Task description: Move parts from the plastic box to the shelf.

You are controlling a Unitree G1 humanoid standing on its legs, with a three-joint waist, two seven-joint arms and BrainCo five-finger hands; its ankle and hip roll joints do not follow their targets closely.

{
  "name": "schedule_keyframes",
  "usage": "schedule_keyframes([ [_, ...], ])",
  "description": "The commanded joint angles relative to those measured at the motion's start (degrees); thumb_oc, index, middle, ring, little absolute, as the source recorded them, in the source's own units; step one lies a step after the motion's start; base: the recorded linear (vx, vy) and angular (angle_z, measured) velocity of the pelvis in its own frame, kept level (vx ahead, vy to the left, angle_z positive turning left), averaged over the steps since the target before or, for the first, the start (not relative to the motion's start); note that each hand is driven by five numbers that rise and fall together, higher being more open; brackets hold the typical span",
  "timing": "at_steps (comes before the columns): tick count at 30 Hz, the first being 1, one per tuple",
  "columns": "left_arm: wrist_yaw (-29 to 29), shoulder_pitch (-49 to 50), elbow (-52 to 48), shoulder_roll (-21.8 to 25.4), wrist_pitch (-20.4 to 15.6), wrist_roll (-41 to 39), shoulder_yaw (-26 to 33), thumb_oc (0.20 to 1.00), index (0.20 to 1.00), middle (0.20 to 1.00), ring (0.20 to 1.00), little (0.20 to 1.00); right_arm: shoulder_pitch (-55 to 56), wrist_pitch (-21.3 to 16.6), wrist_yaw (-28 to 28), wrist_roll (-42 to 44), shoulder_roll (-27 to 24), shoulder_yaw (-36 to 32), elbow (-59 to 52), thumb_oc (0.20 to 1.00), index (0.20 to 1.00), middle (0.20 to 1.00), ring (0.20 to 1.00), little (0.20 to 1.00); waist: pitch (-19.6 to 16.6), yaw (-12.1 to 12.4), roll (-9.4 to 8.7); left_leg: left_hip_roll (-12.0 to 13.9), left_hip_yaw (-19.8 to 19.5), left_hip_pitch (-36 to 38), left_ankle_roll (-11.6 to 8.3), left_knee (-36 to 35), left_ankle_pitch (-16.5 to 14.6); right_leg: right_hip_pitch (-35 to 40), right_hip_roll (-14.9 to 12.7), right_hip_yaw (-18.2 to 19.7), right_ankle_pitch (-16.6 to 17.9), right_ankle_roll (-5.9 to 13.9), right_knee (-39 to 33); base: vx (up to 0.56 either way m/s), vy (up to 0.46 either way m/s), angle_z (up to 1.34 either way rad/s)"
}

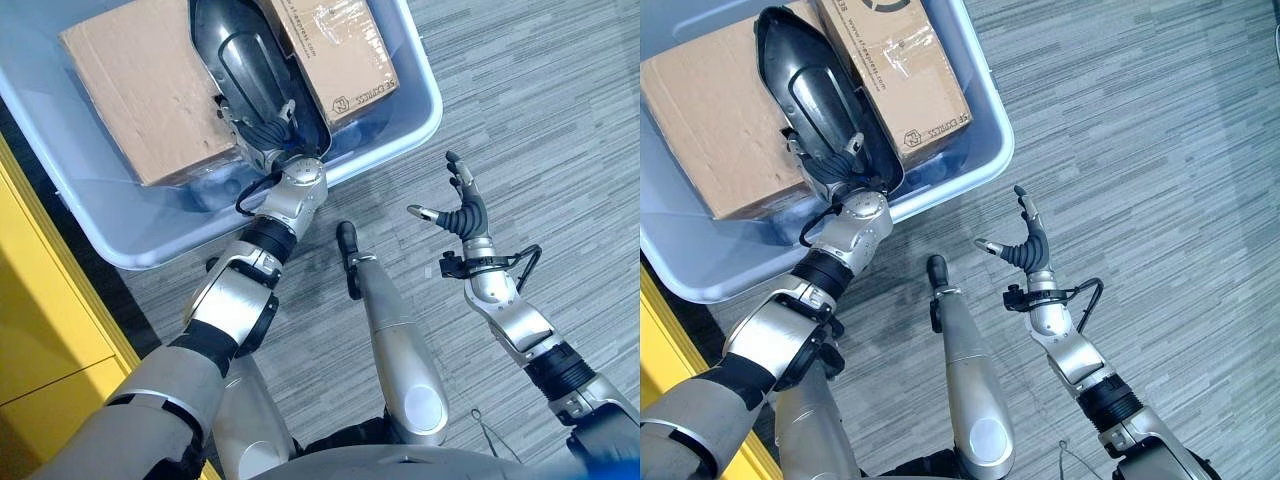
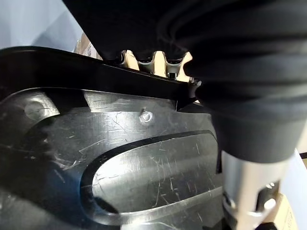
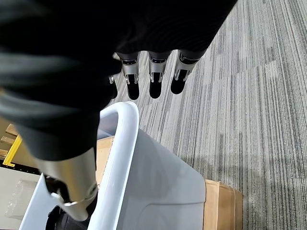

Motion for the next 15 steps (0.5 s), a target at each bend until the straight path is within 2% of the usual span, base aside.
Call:
schedule_keyframes([
  [1,-5.04,-1.11,5.38,-0.5,-2.92,-8.0,2.13,0.567,0.567,0.567,0.567,0.567,-1.72,-1.29,-0.59,0.61,0.72,0.07,-1.99,1.0,1.0,1.0,1.0,1.0,-0.72,-0.67,-4.09,0.32,-3.32,-5.38,-0.54,12.33,-6.48,0.75,1.08,-4.85,5.56,0.15,-3.89,-0.03,-0.006,-0.05],
  [2,-6.14,-0.96,6.1,-0.62,-3.72,-11.44,2.54,0.2,0.2,0.2,0.2,0.2,-1.71,-1.36,-0.46,0.47,0.67,0.0,-2.0,1.0,1.0,1.0,1.0,1.0,-0.72,-0.73,-4.09,0.32,-3.37,-5.63,-0.56,12.42,-6.44,0.53,1.07,-4.88,5.57,0.15,-3.8,0.0,0.0,0.0],
  [5,-7.61,-0.86,7.07,-0.76,-4.97,-13.62,3.06,0.2,0.2,0.2,0.2,0.2,-2.04,-1.07,-0.95,0.96,0.57,0.1,-2.21,1.0,1.0,1.0,1.0,1.0,-0.72,-0.65,-4.46,0.34,-3.56,-6.14,-0.62,12.46,-6.33,0.13,1.09,-5.2,5.71,0.2,-3.74,-0.02,-0.031,0.07],
  [15,-6.24,-0.77,8.6,-0.48,-6.51,-15.46,4.1,0.2,0.2,0.2,0.2,0.2,-2.72,-0.6,-2.02,1.31,0.52,0.5,-2.29,1.0,1.0,1.0,1.0,1.0,-0.72,-0.42,-4.78,0.22,-4.16,-7.41,-0.77,12.63,-6.09,-0.95,1.19,-5.52,6.17,0.27,-3.96,0.0,-0.01,0.01],
])
